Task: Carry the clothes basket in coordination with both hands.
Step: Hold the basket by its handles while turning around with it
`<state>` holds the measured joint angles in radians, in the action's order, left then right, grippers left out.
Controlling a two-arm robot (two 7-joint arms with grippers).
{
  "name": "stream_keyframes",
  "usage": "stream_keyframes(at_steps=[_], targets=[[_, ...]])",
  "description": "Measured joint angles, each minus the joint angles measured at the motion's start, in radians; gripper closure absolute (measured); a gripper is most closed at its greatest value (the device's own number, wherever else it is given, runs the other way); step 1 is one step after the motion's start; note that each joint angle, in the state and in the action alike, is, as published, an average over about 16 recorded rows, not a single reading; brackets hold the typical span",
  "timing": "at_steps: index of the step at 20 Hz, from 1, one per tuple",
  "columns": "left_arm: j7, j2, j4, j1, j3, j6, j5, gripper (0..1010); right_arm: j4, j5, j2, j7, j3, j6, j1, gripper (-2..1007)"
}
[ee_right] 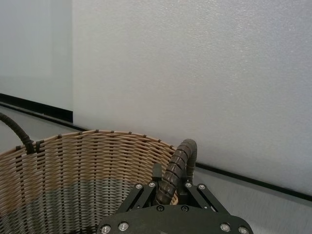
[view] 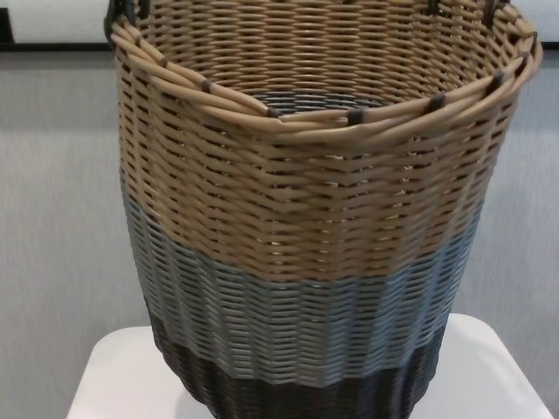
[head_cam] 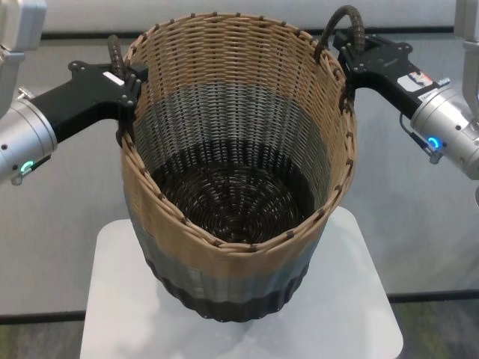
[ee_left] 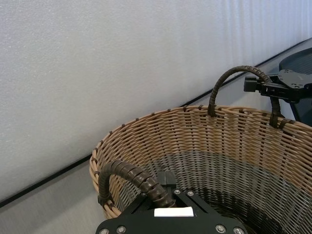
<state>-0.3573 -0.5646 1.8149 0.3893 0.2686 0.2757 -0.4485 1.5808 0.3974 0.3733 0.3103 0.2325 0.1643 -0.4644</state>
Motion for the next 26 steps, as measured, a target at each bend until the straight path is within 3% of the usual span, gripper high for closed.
stream_keyframes(at_steps=[26], targets=[[-0.004, 0.001, -0.002, 0.0, -0.001, -0.003, -0.002, 1009, -0.001, -0.003, -0.001, -0.001, 0.0, 0.004, -0.001, 833]])
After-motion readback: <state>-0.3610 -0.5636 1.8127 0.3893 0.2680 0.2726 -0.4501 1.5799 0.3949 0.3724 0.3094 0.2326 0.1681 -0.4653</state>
